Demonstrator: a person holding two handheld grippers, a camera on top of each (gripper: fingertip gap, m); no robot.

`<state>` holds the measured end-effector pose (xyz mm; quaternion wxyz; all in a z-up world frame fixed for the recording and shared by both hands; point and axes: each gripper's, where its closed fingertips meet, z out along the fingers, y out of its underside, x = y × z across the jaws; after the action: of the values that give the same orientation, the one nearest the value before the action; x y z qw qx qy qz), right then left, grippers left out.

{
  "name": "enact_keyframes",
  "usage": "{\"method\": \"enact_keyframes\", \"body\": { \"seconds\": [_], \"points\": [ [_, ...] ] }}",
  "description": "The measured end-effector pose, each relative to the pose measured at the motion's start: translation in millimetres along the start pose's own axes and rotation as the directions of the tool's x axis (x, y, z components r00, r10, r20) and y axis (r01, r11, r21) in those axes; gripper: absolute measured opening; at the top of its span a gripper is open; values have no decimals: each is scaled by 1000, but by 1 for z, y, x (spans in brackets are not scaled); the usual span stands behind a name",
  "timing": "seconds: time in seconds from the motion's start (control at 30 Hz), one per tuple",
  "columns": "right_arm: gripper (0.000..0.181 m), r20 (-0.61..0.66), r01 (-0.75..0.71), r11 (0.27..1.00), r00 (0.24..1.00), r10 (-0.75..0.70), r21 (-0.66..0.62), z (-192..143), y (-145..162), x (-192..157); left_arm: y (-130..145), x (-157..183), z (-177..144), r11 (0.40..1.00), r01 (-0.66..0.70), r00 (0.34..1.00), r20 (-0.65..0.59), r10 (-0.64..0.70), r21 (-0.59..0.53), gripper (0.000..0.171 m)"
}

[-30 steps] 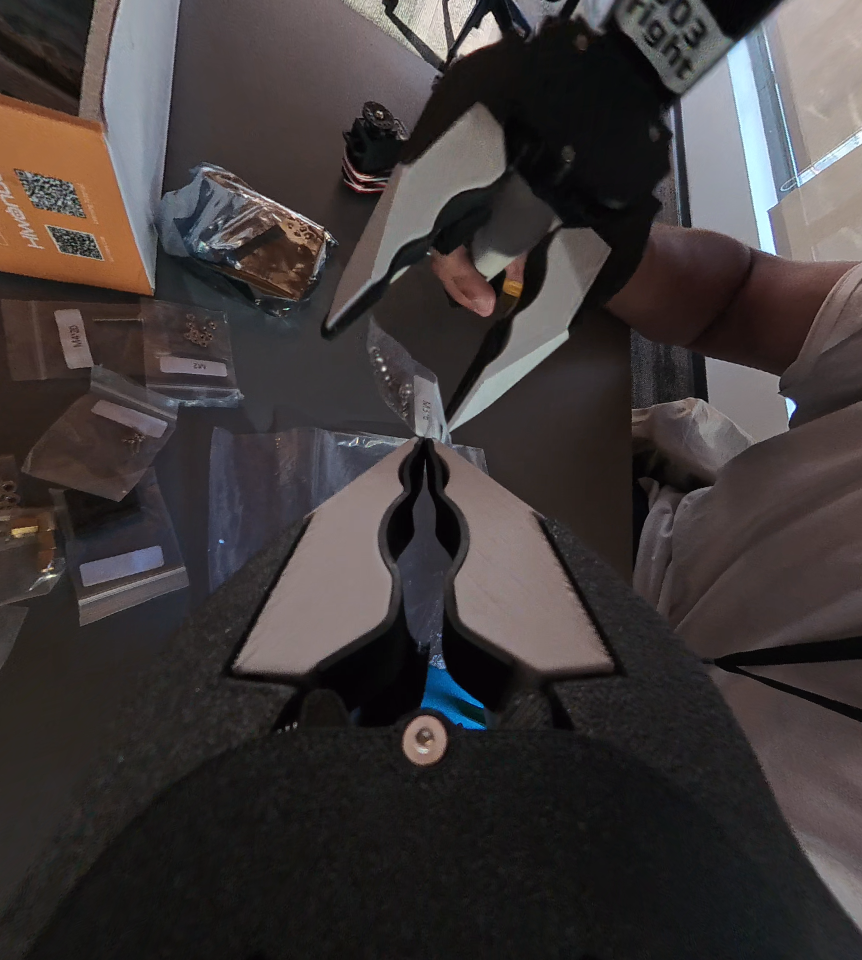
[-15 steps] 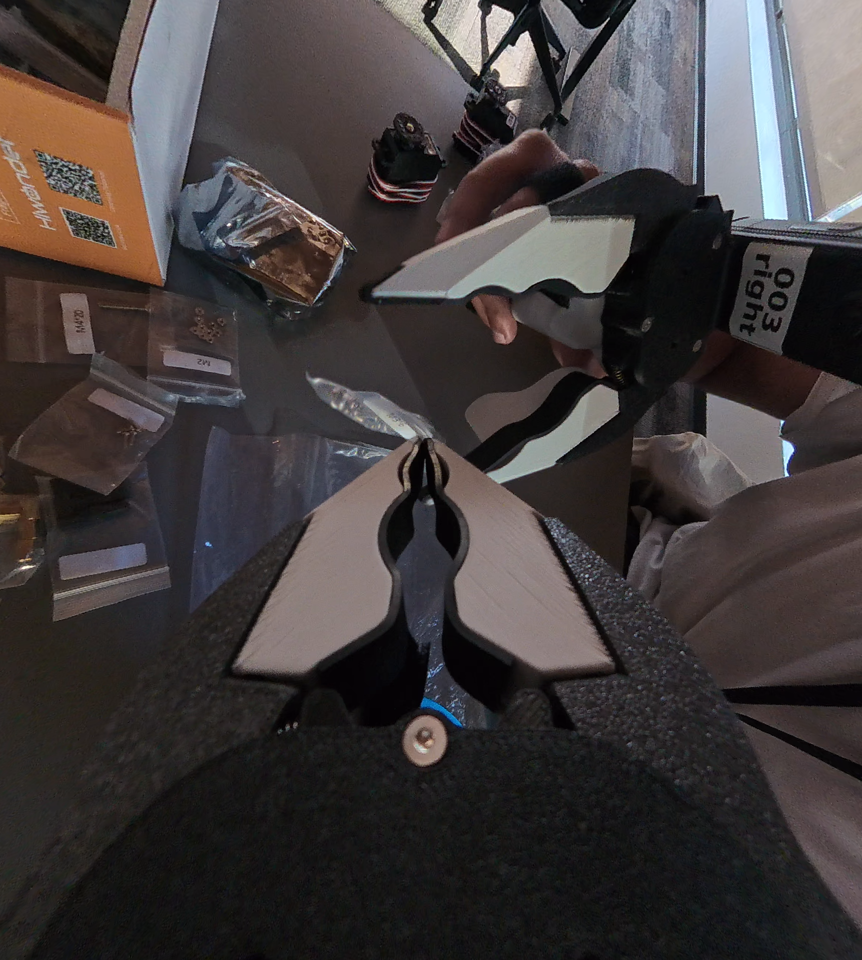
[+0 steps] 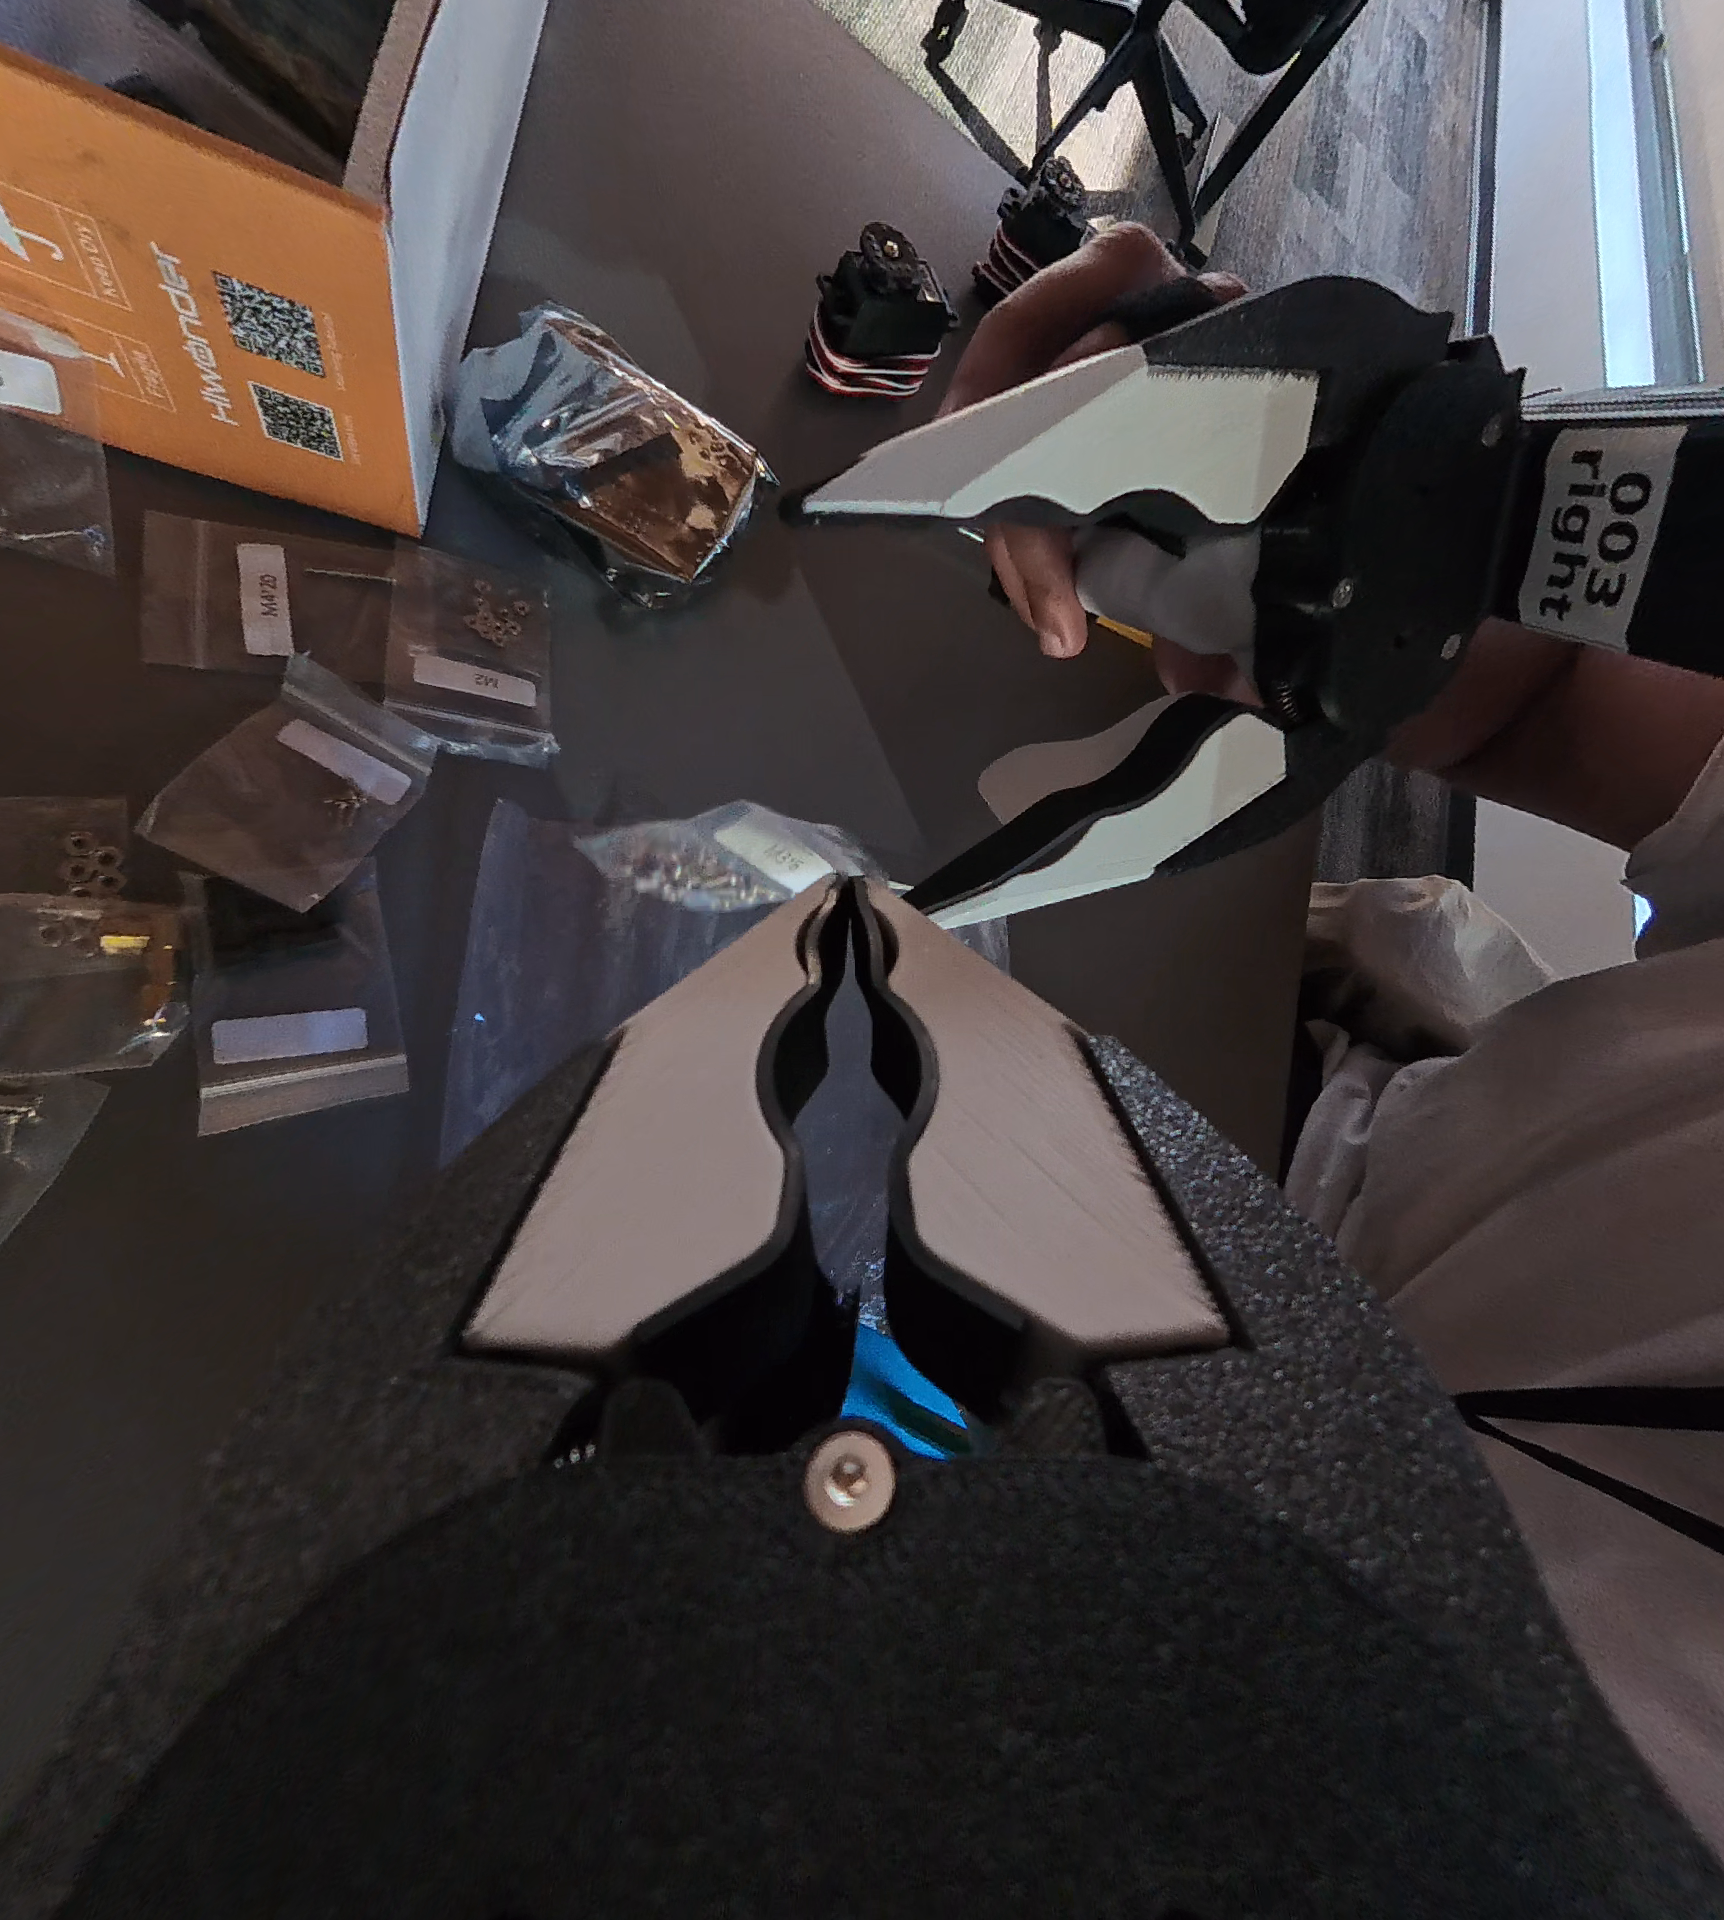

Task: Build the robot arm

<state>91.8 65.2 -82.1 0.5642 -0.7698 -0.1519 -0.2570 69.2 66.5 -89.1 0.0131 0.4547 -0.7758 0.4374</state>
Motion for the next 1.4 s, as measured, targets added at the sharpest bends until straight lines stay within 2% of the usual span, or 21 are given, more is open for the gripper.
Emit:
{"method": "enact_keyframes", "body": {
  "seconds": [0.53, 0.67, 0.73, 0.83, 0.93, 1.17, 1.4],
  "points": [
    [73, 61, 17, 1000, 998, -17, 10, 3, -1, -18, -2, 12, 12, 999, 32, 996, -80, -32, 6, 0],
    [67, 241, -62, 998, 969, 53, 32, 0, -3, -40, 7, 18, 15, 997, -48, 995, -88, 43, -54, 0],
    [65, 283, -78, 996, 957, 63, 43, -2, -5, -44, 10, 23, 14, 994, -80, 992, -106, 71, -78, 0],
    [60, 286, -41, 999, 958, 29, 34, 0, 0, -47, 16, 31, 13, 987, -115, 986, -136, 99, -116, 0],
    [41, 291, -14, 999, 957, 1, 45, -1, 1, -50, 21, 36, 15, 980, -135, 982, -150, 112, -147, 0],
    [36, 282, 11, 997, 959, -31, 74, -5, -6, -50, 25, 36, 8, 980, -113, 986, -141, 90, -162, 0],
    [33, 214, 102, 993, 970, -113, 61, -3, -5, -49, 27, 31, 6, 984, -10, 995, -102, -8, -177, 0]
  ]
}}
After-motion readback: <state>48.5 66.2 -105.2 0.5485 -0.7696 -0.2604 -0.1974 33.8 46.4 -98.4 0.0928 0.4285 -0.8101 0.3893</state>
